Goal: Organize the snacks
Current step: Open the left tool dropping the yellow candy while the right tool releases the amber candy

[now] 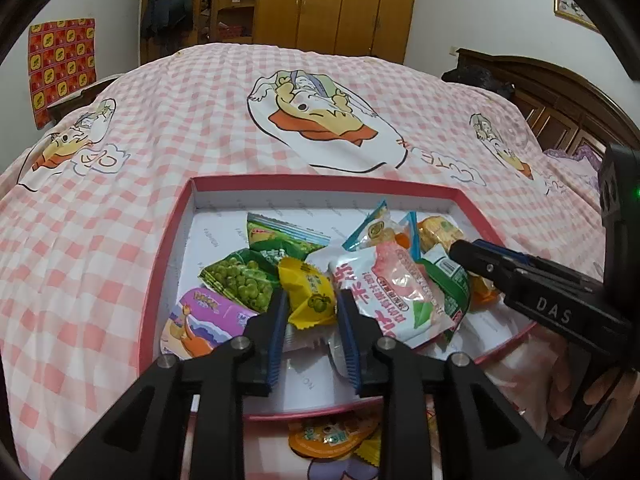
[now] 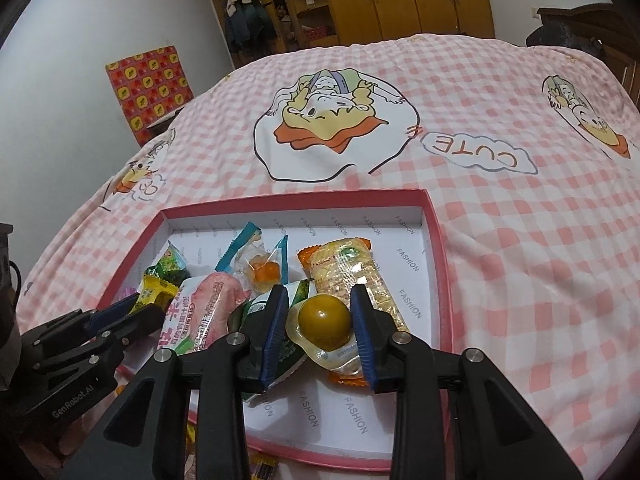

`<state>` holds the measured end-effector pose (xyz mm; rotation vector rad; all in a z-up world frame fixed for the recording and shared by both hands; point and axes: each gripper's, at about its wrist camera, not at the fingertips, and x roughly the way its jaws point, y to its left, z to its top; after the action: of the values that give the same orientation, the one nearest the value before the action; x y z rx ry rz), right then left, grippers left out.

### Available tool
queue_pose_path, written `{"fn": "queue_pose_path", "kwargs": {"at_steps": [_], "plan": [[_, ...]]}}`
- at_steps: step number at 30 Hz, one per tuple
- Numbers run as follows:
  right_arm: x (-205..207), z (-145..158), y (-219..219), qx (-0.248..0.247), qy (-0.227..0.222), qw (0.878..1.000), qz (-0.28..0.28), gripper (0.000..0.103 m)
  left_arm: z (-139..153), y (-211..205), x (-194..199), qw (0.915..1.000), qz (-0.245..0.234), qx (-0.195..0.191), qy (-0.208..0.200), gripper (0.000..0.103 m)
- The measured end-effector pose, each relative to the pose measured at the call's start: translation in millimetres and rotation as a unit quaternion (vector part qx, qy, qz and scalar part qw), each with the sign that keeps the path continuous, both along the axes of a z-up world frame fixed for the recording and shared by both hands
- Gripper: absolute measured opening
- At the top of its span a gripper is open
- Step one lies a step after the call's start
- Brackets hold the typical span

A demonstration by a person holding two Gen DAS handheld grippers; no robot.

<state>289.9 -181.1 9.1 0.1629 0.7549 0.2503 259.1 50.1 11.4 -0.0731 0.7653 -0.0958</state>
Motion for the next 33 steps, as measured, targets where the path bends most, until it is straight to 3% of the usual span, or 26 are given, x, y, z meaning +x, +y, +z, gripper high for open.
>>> {"fn": "queue_pose_path", "kwargs": {"at_steps": [6,7,8,10,11,15,24,33], "plan": [[0.4,0.8,0.6,0.003,-0.001,1.0,0.002,0.036,0.4,-3.4,-1.5,1.0,-0.003,0.007,-0.002,0.032],[-0.5,1.2,0.5,0.005,-0.004,1.0,0.003,0.041,1.6,-4.3,-2.8,0.9999,-0.009,0.004,-0.005,0.04],[-0.8,1.5,-0.4,0.014,-0.006,1.0,0.006,0.054,2.4,-5.3,-3.8,0.9998,-0.017,-0.001,-0.008,0.046],[-1.4,0.7,-2.4,0.029,-0.008,1.0,0.009,0.08,4.3,-10.6,-7.2,0.9993,-0.036,-0.008,-0.012,0.067],[-1.5,0.6,-2.7,0.03,-0.008,1.0,0.006,0.083,5.3,-14.8,-8.5,0.9992,-0.036,0.001,-0.016,0.069],[-2.4,2.3,-0.8,0.025,-0.011,1.0,0.006,0.084,9.6,-28.2,-14.0,0.9976,-0.029,0.053,-0.034,0.082],[-15.2,18.1,5.1,0.013,-0.054,0.998,0.016,0.089,23.0,-12.3,-18.8,0.9981,-0.006,0.032,-0.052,0.084],[-17.5,22.6,7.7,0.006,-0.062,0.998,0.015,0.091,33.9,-9.6,-24.5,0.9975,-0.001,0.033,-0.062,0.086]]}}
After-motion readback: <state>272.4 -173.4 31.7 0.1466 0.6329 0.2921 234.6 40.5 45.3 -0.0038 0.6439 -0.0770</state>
